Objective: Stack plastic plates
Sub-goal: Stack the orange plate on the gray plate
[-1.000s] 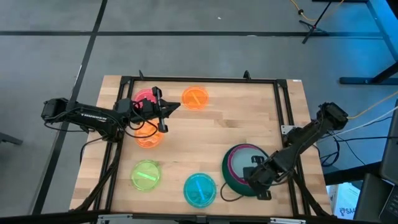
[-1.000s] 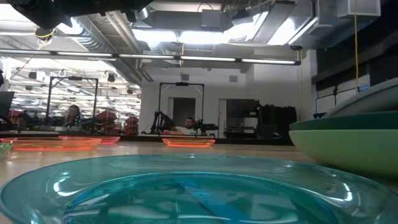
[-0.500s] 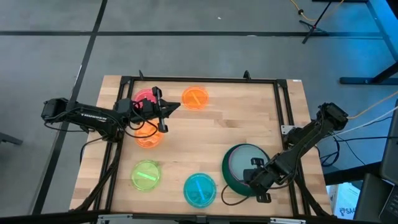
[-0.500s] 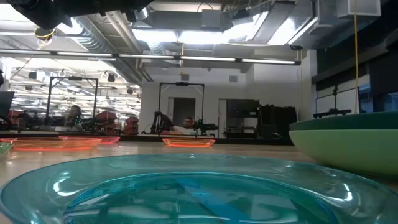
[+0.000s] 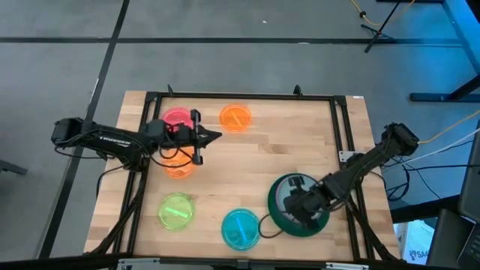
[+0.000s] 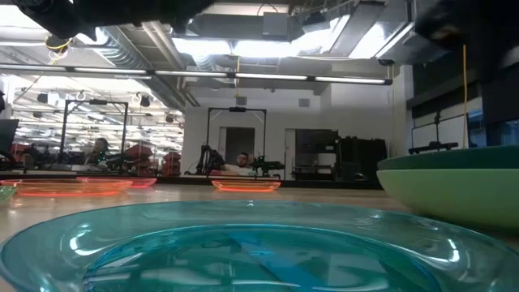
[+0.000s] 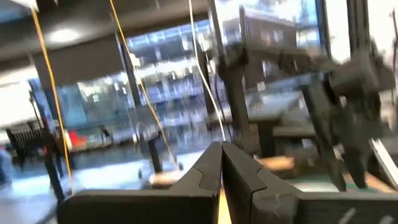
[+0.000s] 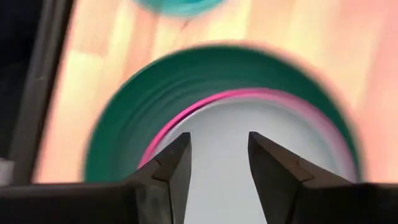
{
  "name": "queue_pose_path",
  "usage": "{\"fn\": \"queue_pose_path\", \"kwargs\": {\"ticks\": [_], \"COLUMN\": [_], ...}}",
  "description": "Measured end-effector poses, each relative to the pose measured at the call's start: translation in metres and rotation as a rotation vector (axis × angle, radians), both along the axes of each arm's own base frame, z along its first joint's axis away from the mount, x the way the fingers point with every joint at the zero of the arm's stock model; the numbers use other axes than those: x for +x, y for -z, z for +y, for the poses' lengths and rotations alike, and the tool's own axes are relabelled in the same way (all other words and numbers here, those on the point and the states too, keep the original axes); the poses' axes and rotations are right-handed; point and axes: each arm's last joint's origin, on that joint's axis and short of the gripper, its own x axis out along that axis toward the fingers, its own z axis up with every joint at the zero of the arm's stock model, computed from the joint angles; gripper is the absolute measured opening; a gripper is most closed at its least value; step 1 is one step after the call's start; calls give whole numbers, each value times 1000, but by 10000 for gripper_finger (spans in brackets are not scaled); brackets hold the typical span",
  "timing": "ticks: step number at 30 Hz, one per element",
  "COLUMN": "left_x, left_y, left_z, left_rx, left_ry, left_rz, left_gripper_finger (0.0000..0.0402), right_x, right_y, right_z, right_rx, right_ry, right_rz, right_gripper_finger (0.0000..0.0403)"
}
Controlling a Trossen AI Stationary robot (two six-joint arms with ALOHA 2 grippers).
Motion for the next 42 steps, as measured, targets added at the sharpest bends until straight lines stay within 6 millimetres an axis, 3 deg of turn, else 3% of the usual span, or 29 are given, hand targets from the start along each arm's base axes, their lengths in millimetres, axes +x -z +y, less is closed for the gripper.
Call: {"fn": "queue_pose_path", "kwargs": {"ticks": [9,13,20,23,27,35,42], "left_x": [24,34,42,44,43,47,69], "left_y": [0,11,26,33,48,75,91], "left_z": [2,6,17,28,46,77,95], "left_rx": [-28,-50,-54,-75,-127,-206,-184], "left_ry": [-19,-87,-156,-300,-426,-476,-429], "left_rz": [146,249,312,331,417,585,861], "left_gripper_finger": [6,6,6,10,40,124,137], "right_x": [28,38,41,36,32,32,33], "right_y": [7,15,44,60,70,70,69], "right_z": [-15,-29,-42,-44,-46,-46,-47], "right_rx": [-28,-39,43,79,118,117,54], "right_ry": [-133,-124,-54,-35,-1,-3,11], "right_rz": [-241,-302,-414,-459,-472,-473,-496], "right_gripper_finger": [147,147,147,147,147,147,147]}}
